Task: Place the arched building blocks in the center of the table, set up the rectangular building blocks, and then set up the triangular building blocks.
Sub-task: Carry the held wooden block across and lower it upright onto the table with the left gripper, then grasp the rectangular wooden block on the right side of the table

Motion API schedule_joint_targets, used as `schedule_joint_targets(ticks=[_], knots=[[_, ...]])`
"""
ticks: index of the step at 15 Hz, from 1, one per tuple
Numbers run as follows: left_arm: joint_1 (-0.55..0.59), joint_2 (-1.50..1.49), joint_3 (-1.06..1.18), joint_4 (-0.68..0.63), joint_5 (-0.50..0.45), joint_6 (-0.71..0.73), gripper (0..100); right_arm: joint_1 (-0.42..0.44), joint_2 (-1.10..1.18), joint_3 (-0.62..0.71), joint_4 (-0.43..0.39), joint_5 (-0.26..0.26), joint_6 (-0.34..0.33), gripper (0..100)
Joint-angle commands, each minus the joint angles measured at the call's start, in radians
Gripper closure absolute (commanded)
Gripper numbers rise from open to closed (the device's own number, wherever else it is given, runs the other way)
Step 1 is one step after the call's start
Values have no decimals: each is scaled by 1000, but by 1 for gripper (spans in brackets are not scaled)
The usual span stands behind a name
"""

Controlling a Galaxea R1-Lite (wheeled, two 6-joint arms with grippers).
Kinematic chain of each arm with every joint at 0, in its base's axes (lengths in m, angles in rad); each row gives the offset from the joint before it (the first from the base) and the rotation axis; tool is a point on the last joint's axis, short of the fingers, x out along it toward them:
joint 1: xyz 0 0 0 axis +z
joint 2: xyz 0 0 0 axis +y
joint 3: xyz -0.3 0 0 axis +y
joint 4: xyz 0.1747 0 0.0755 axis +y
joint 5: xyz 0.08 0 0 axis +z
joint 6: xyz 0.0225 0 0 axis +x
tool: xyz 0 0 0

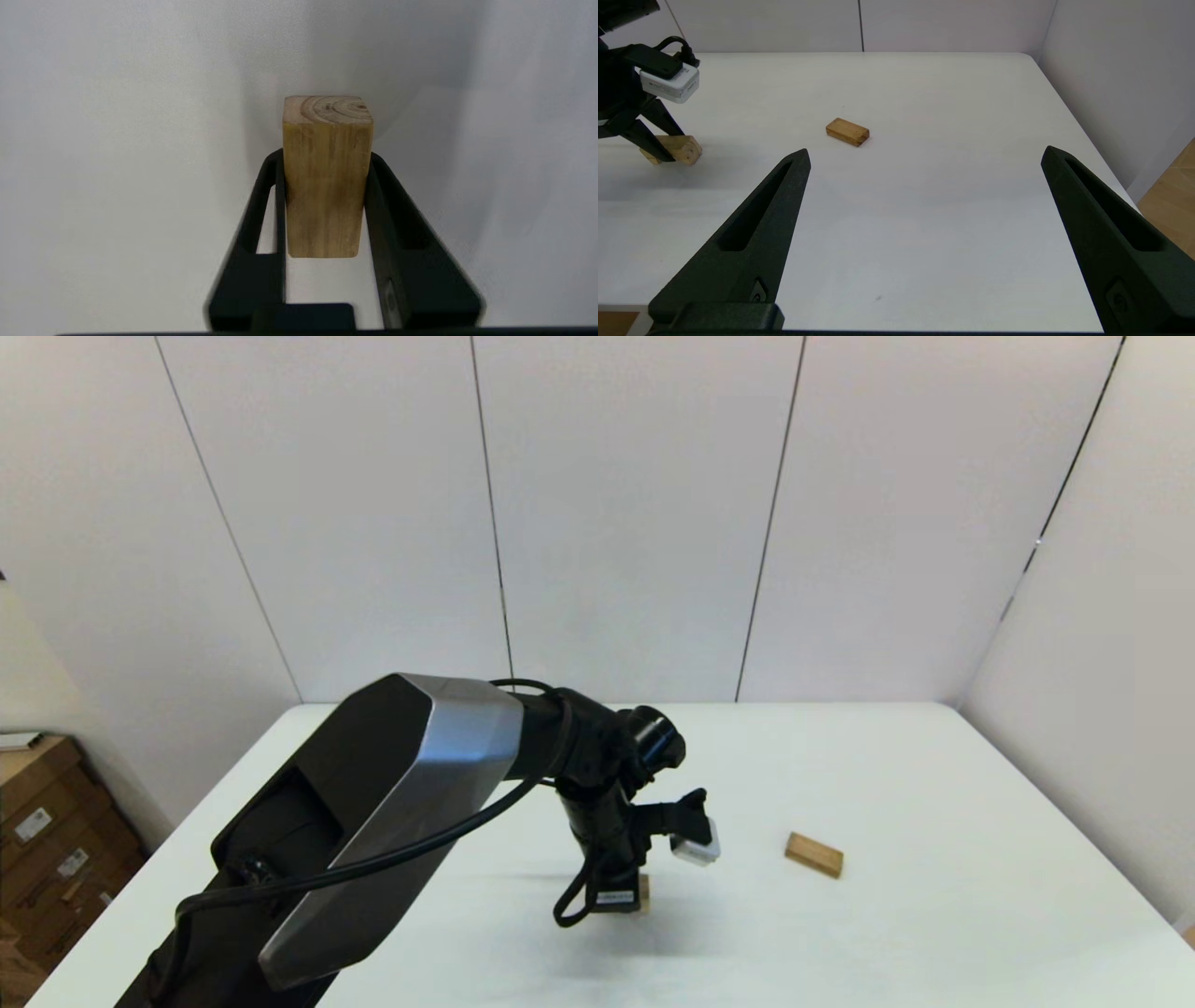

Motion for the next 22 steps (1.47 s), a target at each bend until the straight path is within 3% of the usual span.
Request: schedule_joint_targets(ticks=[1, 9, 14, 18, 22], knots=[[0, -4, -2, 3, -1, 3, 0, 0, -2, 0, 0, 0, 0, 0], [51, -99, -2, 15, -1, -21, 0, 0, -2, 0, 0, 0, 0, 0], [141, -306, 6, 49, 1, -225, 0, -1, -2, 0, 0, 0, 0, 0], [250, -587, 26, 179, 3, -442, 0, 0, -2, 0, 0, 0, 0, 0], [391, -903, 190, 193, 13, -537, 0, 0, -2, 0, 0, 0, 0, 0]])
